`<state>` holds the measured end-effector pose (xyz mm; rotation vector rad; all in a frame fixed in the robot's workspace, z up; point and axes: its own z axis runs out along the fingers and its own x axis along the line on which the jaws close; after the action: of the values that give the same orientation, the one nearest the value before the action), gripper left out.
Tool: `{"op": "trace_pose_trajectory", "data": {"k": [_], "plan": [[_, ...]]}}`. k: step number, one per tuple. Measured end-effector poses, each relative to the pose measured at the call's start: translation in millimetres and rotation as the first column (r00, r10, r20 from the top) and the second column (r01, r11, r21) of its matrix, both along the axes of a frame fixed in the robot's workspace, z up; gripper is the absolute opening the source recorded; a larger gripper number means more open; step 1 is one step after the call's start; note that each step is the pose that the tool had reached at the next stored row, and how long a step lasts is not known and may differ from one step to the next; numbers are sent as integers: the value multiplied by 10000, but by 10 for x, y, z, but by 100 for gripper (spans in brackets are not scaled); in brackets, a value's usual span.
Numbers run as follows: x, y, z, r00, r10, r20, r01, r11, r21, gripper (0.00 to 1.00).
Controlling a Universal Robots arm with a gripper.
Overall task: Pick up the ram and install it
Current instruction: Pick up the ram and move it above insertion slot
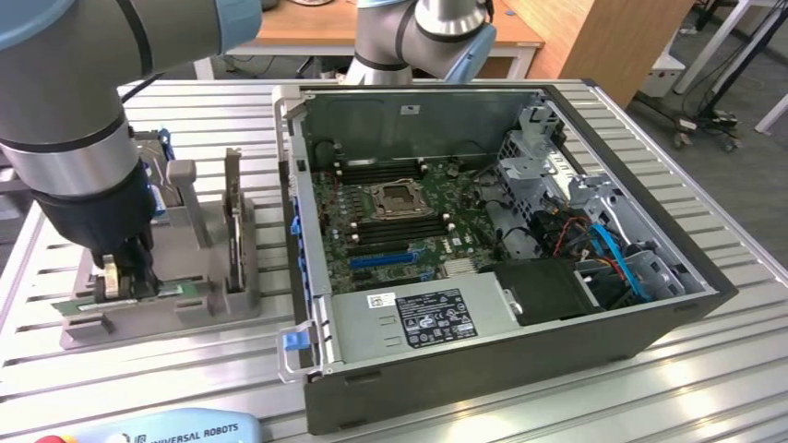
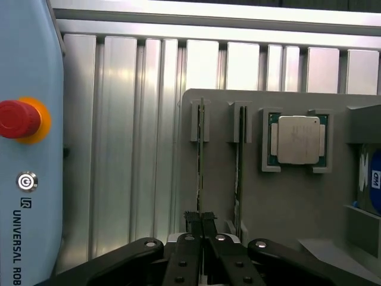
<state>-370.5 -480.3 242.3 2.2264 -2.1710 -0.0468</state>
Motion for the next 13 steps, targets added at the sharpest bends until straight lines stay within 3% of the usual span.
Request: {"op": "trace_pose_trajectory", "data": {"k": [13], "plan": [[3,0,265,10000,0,0,0,10000,0,12]]}}
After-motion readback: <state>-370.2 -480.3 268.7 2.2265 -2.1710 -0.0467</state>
